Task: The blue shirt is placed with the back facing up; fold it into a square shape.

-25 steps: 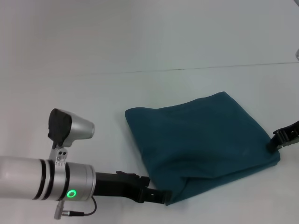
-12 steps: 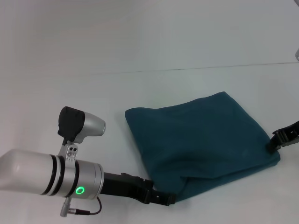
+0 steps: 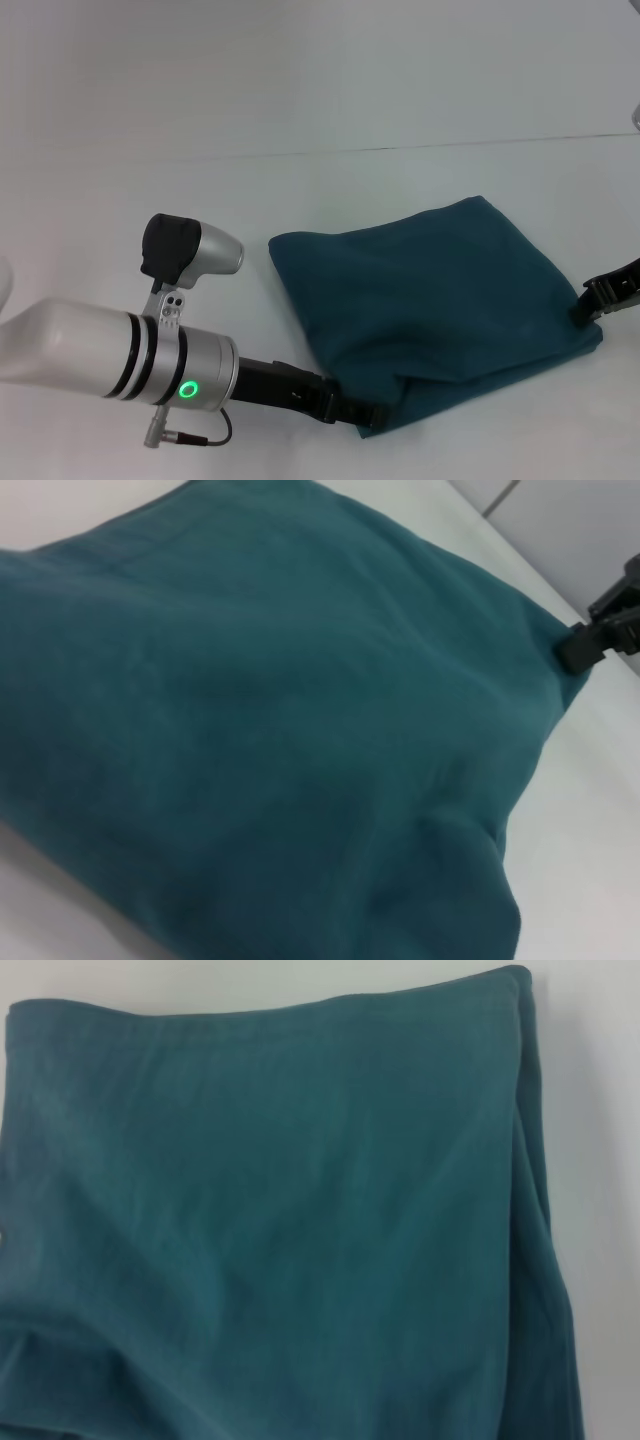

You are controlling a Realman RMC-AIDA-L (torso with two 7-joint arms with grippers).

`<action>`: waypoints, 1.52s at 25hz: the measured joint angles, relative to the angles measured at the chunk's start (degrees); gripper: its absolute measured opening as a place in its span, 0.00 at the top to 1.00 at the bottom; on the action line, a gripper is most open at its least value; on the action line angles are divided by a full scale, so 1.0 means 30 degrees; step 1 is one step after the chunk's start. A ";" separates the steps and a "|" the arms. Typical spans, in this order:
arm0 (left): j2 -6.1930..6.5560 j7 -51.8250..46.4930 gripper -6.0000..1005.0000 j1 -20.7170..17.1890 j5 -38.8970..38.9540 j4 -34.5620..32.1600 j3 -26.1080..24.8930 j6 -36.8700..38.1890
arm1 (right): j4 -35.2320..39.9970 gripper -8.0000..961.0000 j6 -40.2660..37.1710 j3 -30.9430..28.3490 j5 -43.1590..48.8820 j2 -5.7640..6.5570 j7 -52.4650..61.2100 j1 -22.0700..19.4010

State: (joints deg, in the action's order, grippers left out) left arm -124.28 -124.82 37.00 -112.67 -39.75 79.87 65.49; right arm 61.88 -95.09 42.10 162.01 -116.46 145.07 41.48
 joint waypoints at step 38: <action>0.0088 -0.1139 0.91 0.0756 0.0005 0.1181 -0.0112 -0.1061 | 0.0472 0.94 -0.0235 -0.0706 0.0037 0.0282 -0.0214 -0.0664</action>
State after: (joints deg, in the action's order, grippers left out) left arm -124.01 -128.24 39.27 -112.66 -36.21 79.54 62.31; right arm 63.29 -95.79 39.98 162.12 -115.61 144.43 39.49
